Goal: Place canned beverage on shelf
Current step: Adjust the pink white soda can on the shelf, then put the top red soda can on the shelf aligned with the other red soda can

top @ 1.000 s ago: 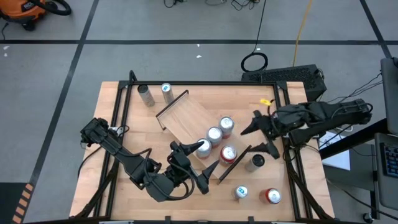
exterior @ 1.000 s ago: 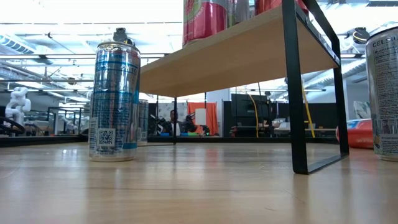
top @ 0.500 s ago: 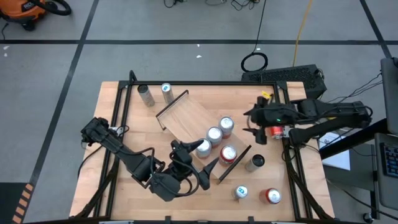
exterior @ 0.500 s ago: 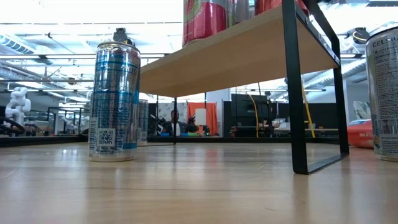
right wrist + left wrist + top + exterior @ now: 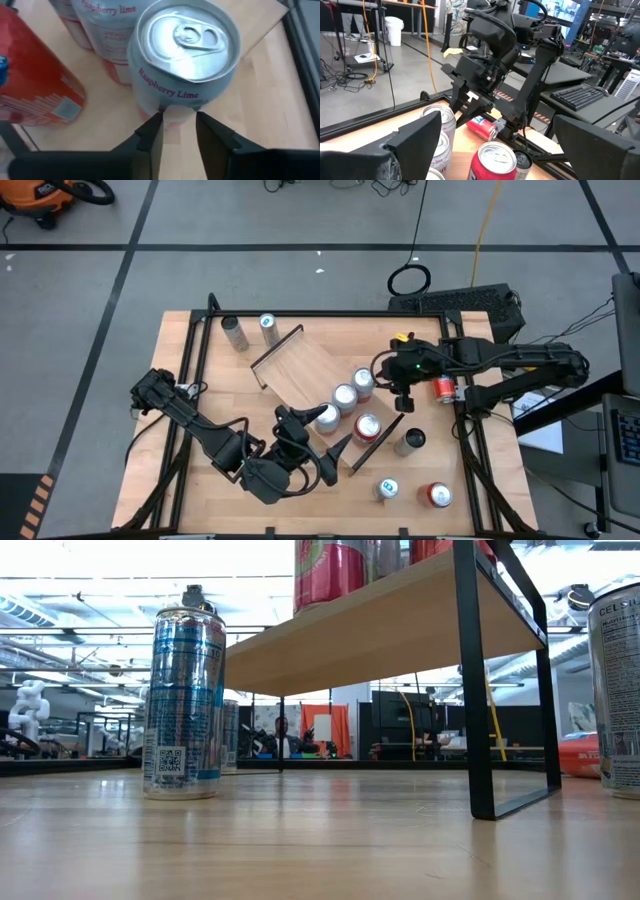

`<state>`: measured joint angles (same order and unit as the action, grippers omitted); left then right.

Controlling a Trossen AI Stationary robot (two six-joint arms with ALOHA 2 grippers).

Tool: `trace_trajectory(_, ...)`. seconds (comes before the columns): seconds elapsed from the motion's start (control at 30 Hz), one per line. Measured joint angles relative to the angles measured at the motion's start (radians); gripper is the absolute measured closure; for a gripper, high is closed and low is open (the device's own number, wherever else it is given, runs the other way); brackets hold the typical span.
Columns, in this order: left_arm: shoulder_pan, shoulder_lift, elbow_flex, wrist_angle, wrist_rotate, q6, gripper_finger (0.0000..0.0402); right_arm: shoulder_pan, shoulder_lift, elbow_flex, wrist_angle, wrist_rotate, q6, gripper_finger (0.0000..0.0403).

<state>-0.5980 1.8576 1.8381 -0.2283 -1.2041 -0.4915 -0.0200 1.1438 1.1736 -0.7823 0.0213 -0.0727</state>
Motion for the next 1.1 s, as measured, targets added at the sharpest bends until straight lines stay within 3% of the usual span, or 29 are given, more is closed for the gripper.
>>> trace_trajectory(0.27, 0.001, 0.0, 0.0, -0.028, 0.0, 0.0, 0.0016, 0.0, 0.011, 0.0, 0.009, -0.001, 0.006, 0.035)
trace_trajectory(0.43, 0.001, 0.0, 0.0, -0.029, 0.0, 0.0, 0.0016, 0.0, -0.014, 0.017, -0.085, -0.001, 0.066, 0.0355)
trace_trajectory(0.57, -0.003, 0.0, 0.0, -0.026, 0.0, -0.001, 0.0016, 0.0, -0.041, 0.045, -0.217, 0.036, 0.219, 0.0355)
trace_trajectory(0.77, 0.004, -0.01, 0.0, -0.083, 0.009, -0.096, 0.0016, -0.038, -0.05, 0.045, -0.501, 0.142, 0.579, 0.0355)
trace_trajectory(0.9, 0.044, -0.043, 0.0, -0.18, 0.1, -0.176, 0.0016, -0.112, -0.051, 0.021, -0.673, 0.16, 0.797, 0.0353)
trace_trajectory(1.1, 0.142, -0.095, 0.0, -0.34, 0.33, -0.232, 0.0016, -0.248, -0.054, -0.068, -0.715, 0.113, 0.837, 0.0318)
